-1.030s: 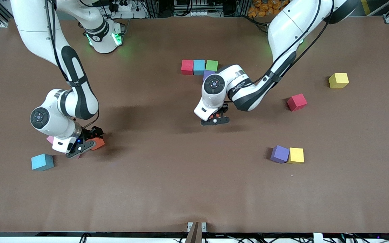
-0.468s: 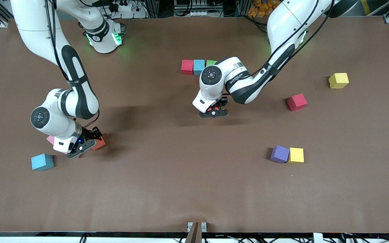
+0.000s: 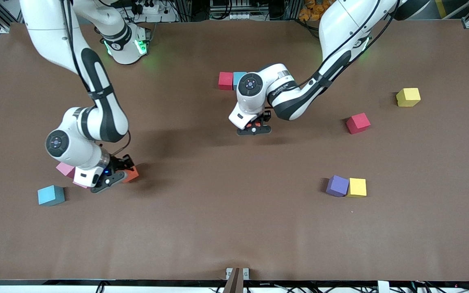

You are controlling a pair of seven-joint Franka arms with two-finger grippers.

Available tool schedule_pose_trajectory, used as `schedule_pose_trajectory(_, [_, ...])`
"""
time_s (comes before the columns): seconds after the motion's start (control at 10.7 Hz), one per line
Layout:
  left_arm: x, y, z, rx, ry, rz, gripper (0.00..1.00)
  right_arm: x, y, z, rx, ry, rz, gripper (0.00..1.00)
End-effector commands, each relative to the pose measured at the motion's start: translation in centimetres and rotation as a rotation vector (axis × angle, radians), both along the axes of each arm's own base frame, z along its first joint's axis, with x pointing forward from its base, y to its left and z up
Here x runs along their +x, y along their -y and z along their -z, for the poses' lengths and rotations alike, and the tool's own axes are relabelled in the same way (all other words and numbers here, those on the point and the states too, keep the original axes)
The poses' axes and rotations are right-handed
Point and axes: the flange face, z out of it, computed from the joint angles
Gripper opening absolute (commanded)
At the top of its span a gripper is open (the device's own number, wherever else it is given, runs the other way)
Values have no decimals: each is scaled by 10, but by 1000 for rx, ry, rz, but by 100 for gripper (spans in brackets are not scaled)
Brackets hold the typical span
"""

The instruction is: Form number 2 with 11 blocks

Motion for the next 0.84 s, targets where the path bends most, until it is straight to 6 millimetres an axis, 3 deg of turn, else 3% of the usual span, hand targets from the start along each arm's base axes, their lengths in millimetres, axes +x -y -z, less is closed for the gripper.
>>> schedule_pose_trajectory(0.0, [-16, -2, -5, 30, 32, 16, 27, -9, -32, -17, 40, -9, 54, 24])
schedule_pose_trajectory(0.28, [-26, -1, -15, 26, 48, 28, 27, -19, -72, -22, 42, -19, 104, 25])
schedule_pose_trajectory(0.75, [-43, 0, -15, 8, 71, 43, 27, -42, -114, -35, 50, -39, 95, 25])
